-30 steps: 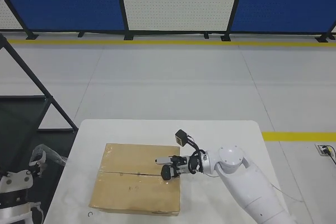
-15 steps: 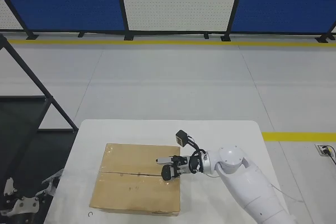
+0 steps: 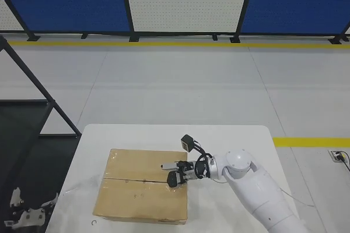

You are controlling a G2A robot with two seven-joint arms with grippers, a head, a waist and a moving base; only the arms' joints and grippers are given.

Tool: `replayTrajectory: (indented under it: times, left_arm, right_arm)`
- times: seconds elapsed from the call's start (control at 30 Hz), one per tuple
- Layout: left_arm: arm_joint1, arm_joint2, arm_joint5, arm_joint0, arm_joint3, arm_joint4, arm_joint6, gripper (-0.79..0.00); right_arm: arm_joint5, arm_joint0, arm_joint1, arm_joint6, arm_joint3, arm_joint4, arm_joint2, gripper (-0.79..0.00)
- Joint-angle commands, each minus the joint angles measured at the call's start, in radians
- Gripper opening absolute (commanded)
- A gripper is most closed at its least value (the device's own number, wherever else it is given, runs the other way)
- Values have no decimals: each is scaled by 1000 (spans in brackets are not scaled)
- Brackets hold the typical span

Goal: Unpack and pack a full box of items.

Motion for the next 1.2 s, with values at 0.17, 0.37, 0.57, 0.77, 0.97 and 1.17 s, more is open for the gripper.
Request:
replayTrajectory:
  times: [0.17, 0.37, 0.57, 0.77, 0.97, 1.17]
  left_arm:
    - [5, 72, 183, 0, -13, 106, -117, 0]
    - [-2, 128, 215, -91, 67, 102, -71, 0]
    - [-12, 158, 227, -195, 138, 29, -18, 0]
    - [-21, 170, 233, -259, 177, -32, 17, 0]
    - [-26, 162, 221, -286, 172, -65, 50, 0]
    - [-30, 145, 210, -316, 174, -106, 63, 0]
  right_arm:
    - [-2, 7, -4, -1, 12, 1, -5, 0]
    - [0, 6, -3, -2, 13, 0, -1, 0]
    - [6, 9, -3, -2, 10, -3, 0, 0]
    - [6, 9, -4, -2, 10, -3, 0, 0]
    - [6, 9, -5, -2, 14, -1, -1, 0]
    - [3, 11, -7, -1, 20, 1, -2, 0]
